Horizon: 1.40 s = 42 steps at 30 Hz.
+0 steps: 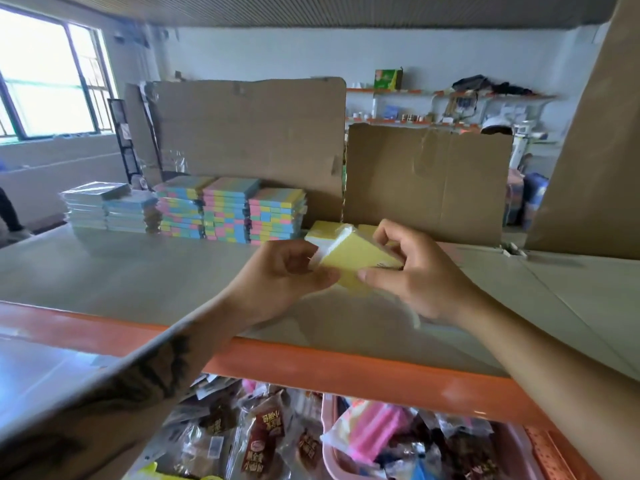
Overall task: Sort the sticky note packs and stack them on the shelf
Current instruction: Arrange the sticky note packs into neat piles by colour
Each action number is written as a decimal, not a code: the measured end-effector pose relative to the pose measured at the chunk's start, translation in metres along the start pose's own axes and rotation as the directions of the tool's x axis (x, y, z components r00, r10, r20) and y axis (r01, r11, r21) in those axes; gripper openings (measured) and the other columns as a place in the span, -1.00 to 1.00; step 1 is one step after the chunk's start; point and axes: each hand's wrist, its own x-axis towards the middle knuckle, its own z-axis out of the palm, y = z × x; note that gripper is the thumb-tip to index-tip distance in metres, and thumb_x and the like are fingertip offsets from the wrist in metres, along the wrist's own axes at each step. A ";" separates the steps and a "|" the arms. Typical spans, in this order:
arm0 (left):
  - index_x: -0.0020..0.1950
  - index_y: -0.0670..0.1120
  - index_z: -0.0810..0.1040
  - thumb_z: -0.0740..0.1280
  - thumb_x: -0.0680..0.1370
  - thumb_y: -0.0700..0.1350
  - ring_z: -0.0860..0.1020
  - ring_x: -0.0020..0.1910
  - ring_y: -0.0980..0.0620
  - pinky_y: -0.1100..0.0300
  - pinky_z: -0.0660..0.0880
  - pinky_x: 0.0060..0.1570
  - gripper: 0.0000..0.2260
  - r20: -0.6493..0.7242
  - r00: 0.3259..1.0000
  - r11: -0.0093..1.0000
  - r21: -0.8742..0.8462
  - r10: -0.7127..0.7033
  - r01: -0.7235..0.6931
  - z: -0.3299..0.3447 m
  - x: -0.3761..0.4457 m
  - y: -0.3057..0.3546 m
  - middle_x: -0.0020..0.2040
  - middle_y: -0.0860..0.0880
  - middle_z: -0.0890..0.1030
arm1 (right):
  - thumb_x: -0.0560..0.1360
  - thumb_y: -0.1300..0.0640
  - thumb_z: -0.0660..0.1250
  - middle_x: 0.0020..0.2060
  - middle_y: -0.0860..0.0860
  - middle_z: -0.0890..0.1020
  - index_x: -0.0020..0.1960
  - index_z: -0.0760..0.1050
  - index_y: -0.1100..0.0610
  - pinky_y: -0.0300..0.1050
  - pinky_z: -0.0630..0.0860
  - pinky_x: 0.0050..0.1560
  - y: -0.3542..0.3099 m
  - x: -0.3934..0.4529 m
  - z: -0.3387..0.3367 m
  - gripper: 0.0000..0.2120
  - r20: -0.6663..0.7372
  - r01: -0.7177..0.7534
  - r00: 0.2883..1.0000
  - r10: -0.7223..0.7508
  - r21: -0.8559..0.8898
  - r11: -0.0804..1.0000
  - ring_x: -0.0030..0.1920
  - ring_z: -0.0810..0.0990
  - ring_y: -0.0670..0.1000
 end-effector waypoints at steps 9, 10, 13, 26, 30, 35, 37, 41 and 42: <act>0.16 -0.19 0.67 0.42 0.59 -0.06 0.69 0.07 -0.12 -0.13 0.59 0.18 -0.75 -0.018 1.000 1.000 0.018 -0.004 0.004 -0.002 0.004 -0.007 0.03 -0.10 0.73 | 0.38 0.02 0.57 -0.03 0.16 0.73 0.14 0.59 0.07 0.19 0.58 0.02 0.001 -0.001 0.003 -0.62 -0.038 -0.013 0.999 0.022 0.227 0.974 -0.07 0.65 0.10; 0.14 -0.19 0.67 0.41 0.58 -0.01 0.68 0.04 -0.11 -0.13 0.60 0.16 -0.72 -0.028 1.000 1.000 0.003 -0.009 0.009 -0.003 0.005 -0.007 0.01 -0.12 0.72 | 0.37 -0.01 0.56 -0.03 0.09 0.73 0.14 0.56 -0.01 0.14 0.56 0.01 0.001 -0.003 0.003 -0.62 -0.059 0.000 0.998 0.011 0.176 0.984 -0.08 0.65 0.03; -0.01 -0.14 0.64 0.35 0.58 0.14 0.58 -0.16 -0.13 -0.09 0.50 -0.07 -0.67 -0.028 1.000 1.000 0.008 0.006 -0.006 -0.003 0.006 -0.007 -0.16 -0.16 0.64 | 0.32 -0.07 0.56 0.11 -0.12 0.65 0.23 0.41 -0.11 -0.17 0.48 0.03 -0.001 -0.007 -0.002 -0.45 -0.150 0.069 0.986 -0.079 -0.071 0.995 0.03 0.60 -0.16; -0.13 -0.29 0.54 0.25 0.52 0.32 0.35 -0.30 0.04 0.07 0.26 -0.27 -0.39 0.052 0.999 0.991 0.137 -0.009 0.002 -0.002 0.006 -0.007 -0.31 -0.07 0.43 | 0.33 -0.21 0.49 0.37 -0.08 0.53 0.14 0.52 -0.08 0.12 0.43 0.30 -0.006 -0.014 0.000 -0.55 0.235 0.463 0.871 -0.431 -0.683 0.564 0.29 0.52 0.05; -0.01 -0.09 0.62 0.01 0.51 0.50 0.54 -0.18 0.07 -0.06 0.50 -0.09 -0.28 -0.007 0.989 0.923 0.357 -0.148 0.141 -0.003 0.003 -0.010 -0.15 -0.14 0.64 | 0.32 -0.40 0.46 0.24 -0.11 0.58 0.23 0.55 -0.13 -0.02 0.42 0.28 -0.002 -0.014 -0.017 -0.42 0.264 0.440 0.892 -0.368 -0.695 0.569 0.22 0.56 -0.04; 0.52 0.31 0.30 -0.15 0.52 0.45 0.17 0.58 0.05 -0.27 -0.05 0.56 -0.36 0.113 0.940 0.610 0.784 -0.322 0.114 -0.003 -0.006 0.001 0.60 0.17 0.25 | 0.31 -0.60 0.29 0.14 -0.18 0.59 0.24 0.51 -0.28 0.06 0.51 0.24 0.010 0.015 -0.051 -0.36 0.128 0.171 0.985 -0.115 -0.680 0.712 0.12 0.59 -0.05; 0.56 0.40 0.12 -0.11 0.49 0.49 -0.01 0.64 0.04 -0.32 -0.15 0.55 -0.37 0.188 0.903 0.550 0.833 -0.387 0.063 0.002 -0.006 -0.001 0.66 0.18 0.05 | 0.29 -0.62 0.26 0.07 -0.14 0.58 0.25 0.49 -0.31 0.04 0.50 0.23 0.018 0.039 -0.062 -0.36 0.067 0.061 0.998 -0.018 -0.717 0.694 0.09 0.57 -0.01; 0.55 0.47 -0.03 -0.09 0.45 0.56 -0.09 0.65 0.02 -0.31 -0.16 0.55 -0.34 0.210 0.881 0.516 0.856 -0.425 0.045 0.004 -0.003 -0.006 0.67 0.17 -0.04 | 0.37 -0.52 0.33 0.02 -0.09 0.53 0.27 0.49 -0.29 0.02 0.44 0.23 0.039 0.077 -0.067 -0.44 0.013 -0.064 0.992 0.128 -0.811 0.582 0.13 0.55 0.09; 0.56 0.47 -0.04 -0.10 0.44 0.56 -0.09 0.65 0.02 -0.30 -0.16 0.55 -0.32 0.206 0.881 0.508 0.860 -0.425 0.043 0.004 -0.003 -0.007 0.67 0.17 -0.05 | 0.37 -0.50 0.35 0.03 -0.07 0.53 0.26 0.49 -0.28 0.01 0.44 0.22 0.043 0.083 -0.067 -0.46 0.000 -0.087 0.989 0.148 -0.806 0.586 0.15 0.56 0.11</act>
